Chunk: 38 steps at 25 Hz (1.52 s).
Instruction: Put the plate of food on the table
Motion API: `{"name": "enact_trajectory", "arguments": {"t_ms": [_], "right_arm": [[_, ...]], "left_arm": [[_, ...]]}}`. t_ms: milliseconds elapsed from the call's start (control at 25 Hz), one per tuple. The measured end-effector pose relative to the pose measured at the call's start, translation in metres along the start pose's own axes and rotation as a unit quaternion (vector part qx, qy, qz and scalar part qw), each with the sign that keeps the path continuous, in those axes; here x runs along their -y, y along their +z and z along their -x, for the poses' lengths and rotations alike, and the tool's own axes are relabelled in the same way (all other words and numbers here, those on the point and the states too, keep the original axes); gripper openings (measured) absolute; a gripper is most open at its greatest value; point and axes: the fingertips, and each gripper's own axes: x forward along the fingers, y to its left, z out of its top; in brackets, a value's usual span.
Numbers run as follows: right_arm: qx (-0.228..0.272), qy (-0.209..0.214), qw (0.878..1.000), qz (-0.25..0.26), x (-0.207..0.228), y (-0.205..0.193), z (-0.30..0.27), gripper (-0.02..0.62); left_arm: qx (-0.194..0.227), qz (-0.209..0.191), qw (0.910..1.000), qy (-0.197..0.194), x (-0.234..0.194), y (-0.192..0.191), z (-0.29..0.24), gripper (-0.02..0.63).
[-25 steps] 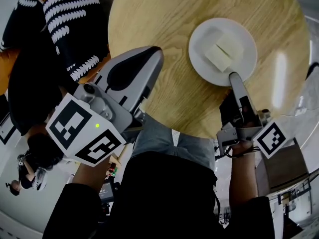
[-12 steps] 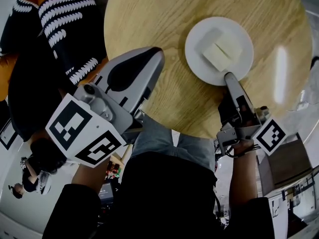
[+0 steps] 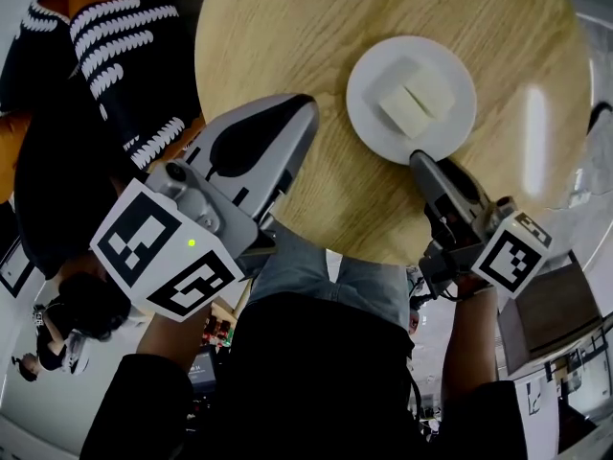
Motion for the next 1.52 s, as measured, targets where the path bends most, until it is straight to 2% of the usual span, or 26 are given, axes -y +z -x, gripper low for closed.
{"name": "enact_trajectory", "arguments": {"t_ms": [160,360,600,960,1080,1160,1240,1280,1520], "right_arm": [[-0.046,-0.046,0.993,0.096,0.001,-0.006,-0.002,0.125],[-0.077,-0.064,0.985,0.142,0.001,-0.006,0.002,0.137],[-0.121,-0.063,0.974,0.182,-0.004,-0.014,0.001,0.225],[-0.156,-0.114,0.940,0.281,0.003,-0.023,0.002,0.222],[-0.157,-0.143,0.930,0.300,0.011,-0.021,0.004,0.179],[-0.157,-0.177,0.920,0.312,0.018,-0.023,0.008,0.139],[-0.147,-0.211,0.908,0.331,0.022,-0.020,0.013,0.008],[-0.142,-0.218,0.905,0.337,0.022,-0.018,0.015,0.008],[-0.119,-0.200,0.920,0.315,0.016,-0.008,0.025,0.008]], "left_arm": [[0.000,0.000,1.0000,-0.006,0.004,0.001,-0.002,-0.007],[0.003,-0.003,1.0000,-0.008,0.009,0.008,0.001,-0.008],[0.012,-0.008,0.9999,-0.007,0.016,0.014,0.006,-0.007],[0.022,-0.013,0.9997,-0.006,0.029,0.019,0.009,-0.007],[0.023,-0.015,0.9996,-0.005,0.033,0.017,0.007,-0.006],[0.025,-0.015,0.9996,-0.006,0.036,0.016,0.011,-0.007],[0.028,-0.016,0.9995,-0.007,0.040,0.017,0.016,-0.006],[0.029,-0.018,0.9994,-0.008,0.042,0.018,0.018,-0.007],[0.038,-0.031,0.9988,-0.008,0.055,0.032,0.023,-0.007]]}}
